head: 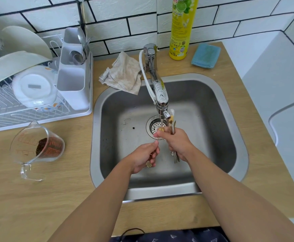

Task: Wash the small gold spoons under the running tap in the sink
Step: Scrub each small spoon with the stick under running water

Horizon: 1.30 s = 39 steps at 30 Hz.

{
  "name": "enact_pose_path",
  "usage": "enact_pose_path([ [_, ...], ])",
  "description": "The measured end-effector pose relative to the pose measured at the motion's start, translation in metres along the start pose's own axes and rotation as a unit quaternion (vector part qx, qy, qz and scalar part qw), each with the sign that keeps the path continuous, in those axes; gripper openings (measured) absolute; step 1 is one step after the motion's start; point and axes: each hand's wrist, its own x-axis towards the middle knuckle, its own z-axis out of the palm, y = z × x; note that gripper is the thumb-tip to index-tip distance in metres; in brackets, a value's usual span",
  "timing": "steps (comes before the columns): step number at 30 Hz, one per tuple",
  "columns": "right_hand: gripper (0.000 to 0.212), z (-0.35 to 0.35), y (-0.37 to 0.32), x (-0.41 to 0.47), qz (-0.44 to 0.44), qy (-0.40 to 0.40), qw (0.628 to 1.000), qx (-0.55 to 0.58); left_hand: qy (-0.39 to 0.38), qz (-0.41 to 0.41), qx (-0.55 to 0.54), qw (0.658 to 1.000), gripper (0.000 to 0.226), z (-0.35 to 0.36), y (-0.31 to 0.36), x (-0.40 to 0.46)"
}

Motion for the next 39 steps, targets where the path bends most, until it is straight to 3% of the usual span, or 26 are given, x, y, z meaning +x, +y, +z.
enact_pose_path([
  [3,0.014,-0.003,-0.006,0.001,-0.034,0.084,0.995,0.042,0.071,0.08,-0.006,0.994,0.024,0.007,0.002,0.01],
  [7,0.022,-0.014,-0.008,0.006,-0.045,0.186,0.975,0.11,0.126,0.149,0.067,0.978,0.018,0.019,0.027,0.031],
  [13,0.026,-0.014,-0.012,0.004,-0.02,0.162,0.971,0.174,0.133,0.208,0.21,0.946,0.019,0.028,0.055,0.05],
  [17,0.035,-0.016,-0.014,0.005,-0.026,0.185,0.961,0.204,0.114,0.175,0.303,0.93,0.024,-0.001,0.032,0.037],
  [21,0.029,-0.005,-0.009,0.005,-0.005,0.154,0.975,0.162,0.11,0.167,0.343,0.918,0.024,-0.004,0.031,0.034],
  [24,0.028,-0.004,-0.007,0.005,-0.005,0.142,0.979,0.149,0.11,0.18,0.335,0.918,0.027,0.018,0.049,0.041],
  [28,0.018,-0.022,-0.008,0.011,-0.017,0.208,0.942,0.262,0.094,0.16,0.296,0.937,0.029,0.008,0.041,0.038],
  [31,0.013,-0.023,-0.006,0.013,-0.018,0.226,0.935,0.272,0.07,0.12,0.093,0.986,0.018,0.003,0.033,0.035],
  [34,0.013,-0.024,-0.005,0.014,-0.018,0.232,0.932,0.279,0.035,0.091,-0.103,0.99,0.015,0.011,0.038,0.036],
  [36,0.013,-0.029,-0.004,0.015,-0.022,0.239,0.928,0.284,0.03,0.074,-0.116,0.99,0.015,0.018,0.04,0.036],
  [39,0.014,-0.033,-0.002,0.016,-0.022,0.255,0.921,0.292,0.068,0.055,-0.044,0.995,0.025,0.027,0.038,0.035],
])
